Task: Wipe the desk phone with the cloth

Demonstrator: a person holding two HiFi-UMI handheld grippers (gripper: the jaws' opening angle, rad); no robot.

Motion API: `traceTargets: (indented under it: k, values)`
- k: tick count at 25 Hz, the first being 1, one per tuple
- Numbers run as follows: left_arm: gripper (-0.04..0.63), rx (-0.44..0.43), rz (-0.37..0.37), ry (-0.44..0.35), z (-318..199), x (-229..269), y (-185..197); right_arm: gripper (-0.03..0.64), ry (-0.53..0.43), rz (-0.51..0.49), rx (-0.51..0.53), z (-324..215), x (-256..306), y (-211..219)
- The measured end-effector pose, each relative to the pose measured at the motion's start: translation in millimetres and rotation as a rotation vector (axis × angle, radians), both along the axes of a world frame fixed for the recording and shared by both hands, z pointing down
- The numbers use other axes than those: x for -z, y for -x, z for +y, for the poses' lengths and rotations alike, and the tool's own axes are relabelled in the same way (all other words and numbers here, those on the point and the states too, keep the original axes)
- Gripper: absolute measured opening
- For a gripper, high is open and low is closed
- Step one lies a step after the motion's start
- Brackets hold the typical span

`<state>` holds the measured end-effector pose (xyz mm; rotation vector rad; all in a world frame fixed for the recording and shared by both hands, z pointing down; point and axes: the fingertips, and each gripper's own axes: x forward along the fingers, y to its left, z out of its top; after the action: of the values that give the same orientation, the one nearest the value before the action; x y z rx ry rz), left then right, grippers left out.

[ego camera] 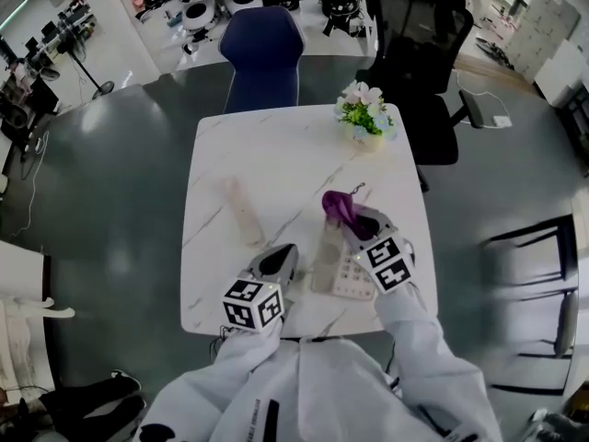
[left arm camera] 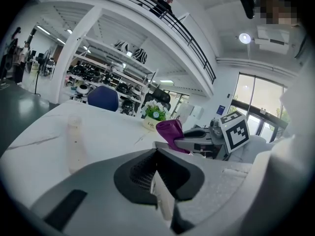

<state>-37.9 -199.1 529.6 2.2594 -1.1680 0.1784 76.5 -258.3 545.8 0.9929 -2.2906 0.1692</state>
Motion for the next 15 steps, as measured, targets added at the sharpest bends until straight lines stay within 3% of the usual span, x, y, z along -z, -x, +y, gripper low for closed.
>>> traceTargets:
  k: [15]
  values:
    - [-0.003,0.005,0.0,0.007,5,-1,3,0.041,0.096,0.024,0.011,10,-25,6]
